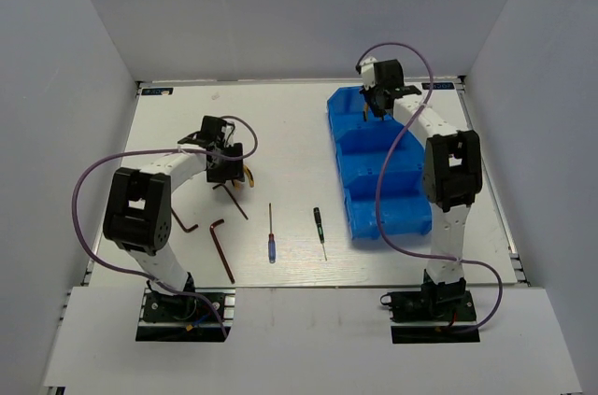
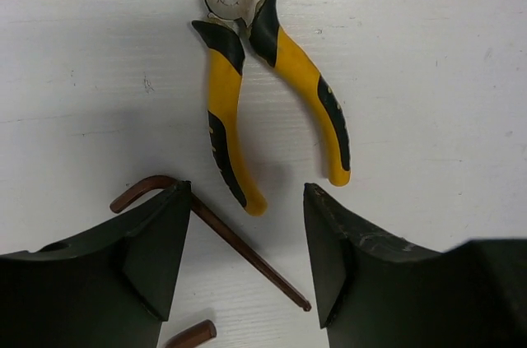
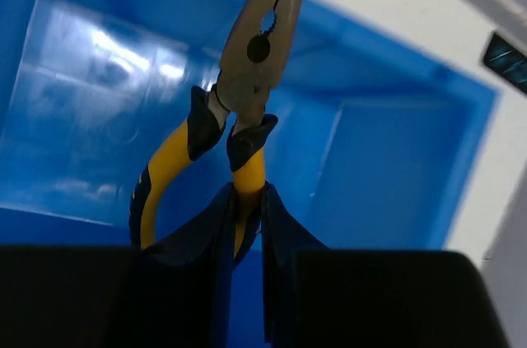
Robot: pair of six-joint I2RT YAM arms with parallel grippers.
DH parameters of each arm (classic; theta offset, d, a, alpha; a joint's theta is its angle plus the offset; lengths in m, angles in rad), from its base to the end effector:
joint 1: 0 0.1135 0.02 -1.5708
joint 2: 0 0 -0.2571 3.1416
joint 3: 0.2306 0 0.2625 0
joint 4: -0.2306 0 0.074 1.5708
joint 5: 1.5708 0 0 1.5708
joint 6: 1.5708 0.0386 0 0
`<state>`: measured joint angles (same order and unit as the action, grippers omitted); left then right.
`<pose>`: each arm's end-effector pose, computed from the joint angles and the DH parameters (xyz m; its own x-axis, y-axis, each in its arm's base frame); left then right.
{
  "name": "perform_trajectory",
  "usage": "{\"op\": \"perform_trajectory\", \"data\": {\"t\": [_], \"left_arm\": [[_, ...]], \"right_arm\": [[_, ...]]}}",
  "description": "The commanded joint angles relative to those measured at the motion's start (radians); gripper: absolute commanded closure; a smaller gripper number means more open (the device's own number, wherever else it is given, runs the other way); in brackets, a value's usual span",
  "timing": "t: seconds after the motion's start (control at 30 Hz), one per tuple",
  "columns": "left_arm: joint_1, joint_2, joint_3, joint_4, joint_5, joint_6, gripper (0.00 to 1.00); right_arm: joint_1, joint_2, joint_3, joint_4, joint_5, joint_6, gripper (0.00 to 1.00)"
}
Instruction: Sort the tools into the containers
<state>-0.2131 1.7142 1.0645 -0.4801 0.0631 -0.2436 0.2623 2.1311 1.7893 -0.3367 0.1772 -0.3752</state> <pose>0.3362 -0.0753 0.1594 -0.9150 -0.0483 -0.4005 0.0172 0.9872 -0.1583 0.4892 0.1243 0.2319 -0.5190 -0.5128 -0.6838 -0.3363 0.8580 -0.3882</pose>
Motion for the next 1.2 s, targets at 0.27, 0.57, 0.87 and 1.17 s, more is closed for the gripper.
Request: {"op": "perform_trajectory", "data": {"t": [0.27,0.57,0.87,1.17], "left_arm": [[-0.006,0.034,0.021,0.018,-0.08,0.02,0.33],[-0.026,0.16,0.113,0.018,-0.111,0.02,0.57],[-0.077,0.147,0.213,0.001,-0.148,0.039,1.0],[-0.175,0.264,0.698,0.043,0.177,0.064,1.0]], "right_arm": [[-0.006,-0.031,-0.022,0.082,-0.07,0.004,0.37],[-0.037,-0.247,-0.152,0.047,-0.251,0.143,0.31],[-0.081,-0.402,-0.344,0.024,-0.364,0.194,0.23],[-0.112,-0.482,-0.476,-0.021,-0.459,0.211,1.0]]}}
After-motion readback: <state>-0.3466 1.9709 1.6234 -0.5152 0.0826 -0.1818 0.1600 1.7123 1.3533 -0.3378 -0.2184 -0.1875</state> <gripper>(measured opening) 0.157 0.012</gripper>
